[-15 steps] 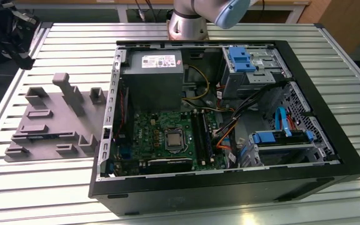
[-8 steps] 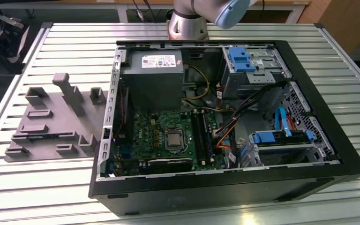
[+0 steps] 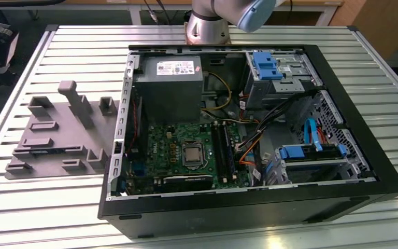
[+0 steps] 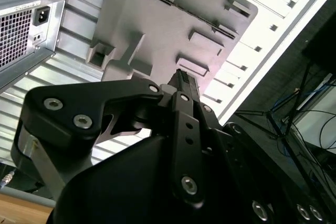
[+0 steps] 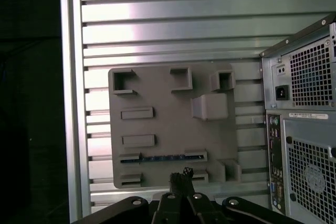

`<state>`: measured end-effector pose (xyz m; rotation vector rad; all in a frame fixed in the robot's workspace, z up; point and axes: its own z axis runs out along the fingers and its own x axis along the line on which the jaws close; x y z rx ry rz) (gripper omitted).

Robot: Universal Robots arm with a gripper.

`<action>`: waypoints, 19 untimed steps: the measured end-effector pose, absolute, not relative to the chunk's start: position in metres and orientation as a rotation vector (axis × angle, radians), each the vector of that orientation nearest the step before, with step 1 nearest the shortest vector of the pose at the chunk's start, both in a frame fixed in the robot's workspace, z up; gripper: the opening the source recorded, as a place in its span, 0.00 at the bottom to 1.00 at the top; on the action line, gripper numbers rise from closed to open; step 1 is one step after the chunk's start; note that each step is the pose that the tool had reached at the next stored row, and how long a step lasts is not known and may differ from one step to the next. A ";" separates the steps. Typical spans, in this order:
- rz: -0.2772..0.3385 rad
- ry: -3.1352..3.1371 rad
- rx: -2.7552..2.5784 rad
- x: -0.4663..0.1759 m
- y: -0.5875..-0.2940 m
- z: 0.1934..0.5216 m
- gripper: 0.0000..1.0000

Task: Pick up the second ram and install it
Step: 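Reach for the second ram, then pick up the second ram and move it above second insertion slot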

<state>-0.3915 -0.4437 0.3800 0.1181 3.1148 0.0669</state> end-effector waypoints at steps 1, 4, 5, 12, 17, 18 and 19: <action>0.067 3.115 0.118 -0.392 -0.444 0.380 0.11; 0.067 3.115 0.118 -0.392 -0.444 0.380 0.11; 0.067 3.115 0.118 -0.392 -0.444 0.380 0.11; 0.067 3.115 0.112 -0.392 -0.444 0.380 0.11; 0.067 3.117 0.076 -0.392 -0.444 0.380 0.11; 0.067 3.117 0.067 -0.392 -0.444 0.380 0.11; 0.068 3.117 0.058 -0.392 -0.444 0.380 0.11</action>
